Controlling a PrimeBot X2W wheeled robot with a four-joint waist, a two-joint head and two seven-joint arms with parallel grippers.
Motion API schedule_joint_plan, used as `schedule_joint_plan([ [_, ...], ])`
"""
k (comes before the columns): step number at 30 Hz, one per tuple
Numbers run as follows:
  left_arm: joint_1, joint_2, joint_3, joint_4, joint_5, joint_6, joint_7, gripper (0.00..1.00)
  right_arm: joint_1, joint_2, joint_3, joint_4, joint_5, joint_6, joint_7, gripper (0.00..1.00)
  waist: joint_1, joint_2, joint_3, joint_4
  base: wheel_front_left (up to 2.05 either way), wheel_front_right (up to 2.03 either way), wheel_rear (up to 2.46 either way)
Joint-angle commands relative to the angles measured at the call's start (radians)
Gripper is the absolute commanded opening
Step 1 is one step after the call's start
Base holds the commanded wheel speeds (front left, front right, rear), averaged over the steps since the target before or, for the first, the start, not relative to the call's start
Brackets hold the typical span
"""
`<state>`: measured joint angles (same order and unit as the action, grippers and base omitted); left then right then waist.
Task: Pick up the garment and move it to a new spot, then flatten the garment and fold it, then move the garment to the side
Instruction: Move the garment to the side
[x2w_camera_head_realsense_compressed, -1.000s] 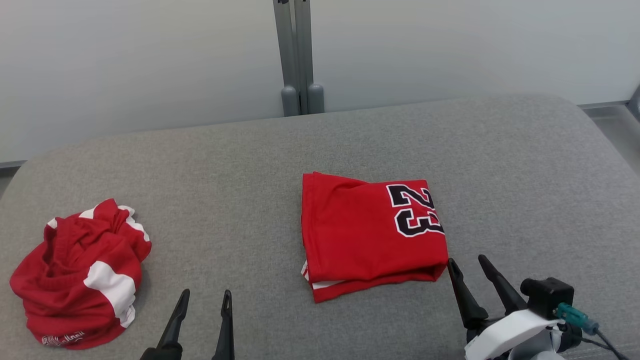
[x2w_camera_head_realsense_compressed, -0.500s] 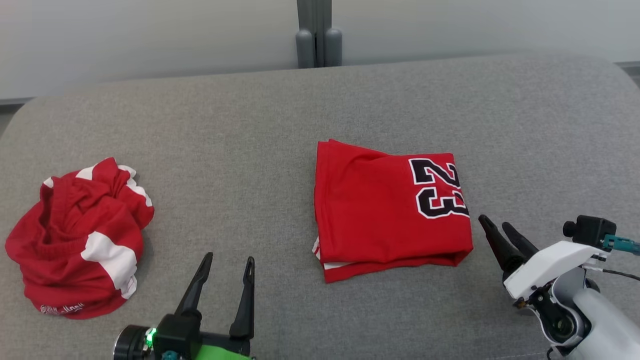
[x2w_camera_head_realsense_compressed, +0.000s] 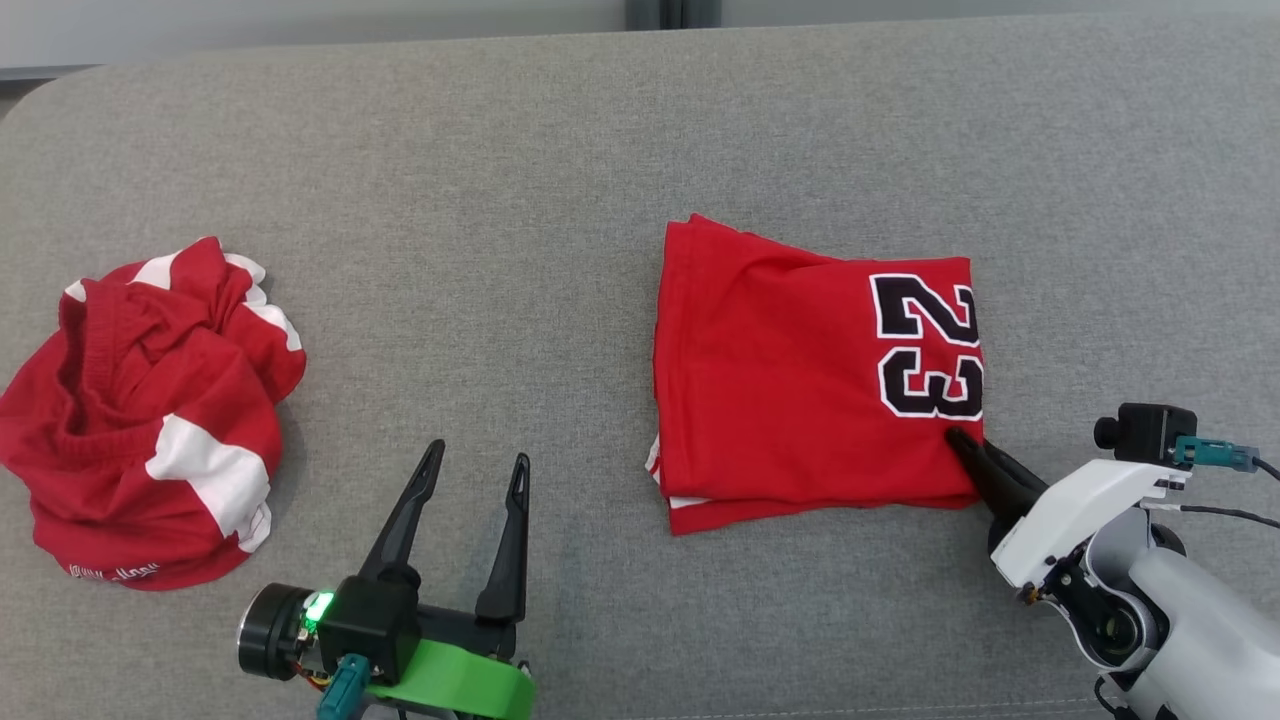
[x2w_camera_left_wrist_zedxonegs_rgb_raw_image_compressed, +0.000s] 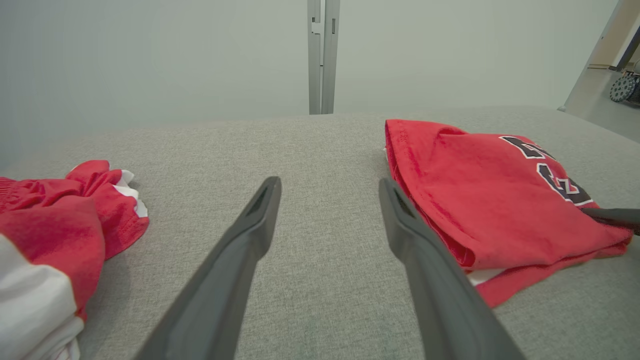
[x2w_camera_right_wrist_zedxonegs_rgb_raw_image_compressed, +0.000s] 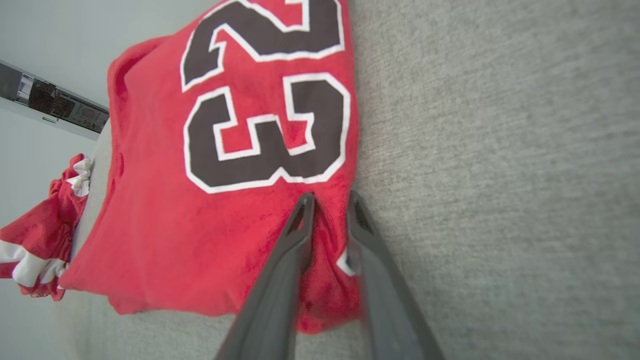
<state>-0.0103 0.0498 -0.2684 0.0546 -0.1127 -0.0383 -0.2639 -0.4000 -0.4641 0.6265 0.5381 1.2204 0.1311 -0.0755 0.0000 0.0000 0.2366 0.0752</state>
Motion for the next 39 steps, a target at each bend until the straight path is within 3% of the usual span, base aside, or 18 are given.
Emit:
schedule_joint_plan([
  [1,-0.014,0.002,-0.001,-0.002,0.006,-0.002,0.0,1.0,-0.005,-0.009,0.023,0.006,-0.009,-0.001,-0.01,0.0,0.0,0.0,0.007,0.0,0.0,0.0,0.0],
  [9,-0.035,0.002,-0.002,-0.015,0.005,-0.006,0.0,1.0,-0.097,-0.108,0.082,0.056,-0.059,-0.002,-0.087,0.0,0.0,0.0,0.038,-0.014,0.0,0.0,0.0],
  [18,-0.087,0.002,-0.009,-0.058,0.027,-0.025,0.0,1.0,-0.316,-0.23,0.091,0.124,-0.116,-0.001,-0.089,0.0,0.0,0.0,0.159,-0.037,0.0,0.0,0.0],
  [27,-0.19,0.01,-0.03,-0.16,0.077,-0.058,0.0,1.0,-0.498,-0.373,0.008,0.194,-0.089,-0.001,-0.099,0.0,0.0,0.0,0.349,-0.07,0.0,0.0,0.0],
  [39,-0.267,0.062,-0.042,-0.249,0.116,-0.073,0.0,1.0,-0.496,-0.424,-0.129,0.331,-0.01,-0.001,-0.151,0.0,0.0,0.0,0.456,-0.133,0.0,0.0,0.0],
])
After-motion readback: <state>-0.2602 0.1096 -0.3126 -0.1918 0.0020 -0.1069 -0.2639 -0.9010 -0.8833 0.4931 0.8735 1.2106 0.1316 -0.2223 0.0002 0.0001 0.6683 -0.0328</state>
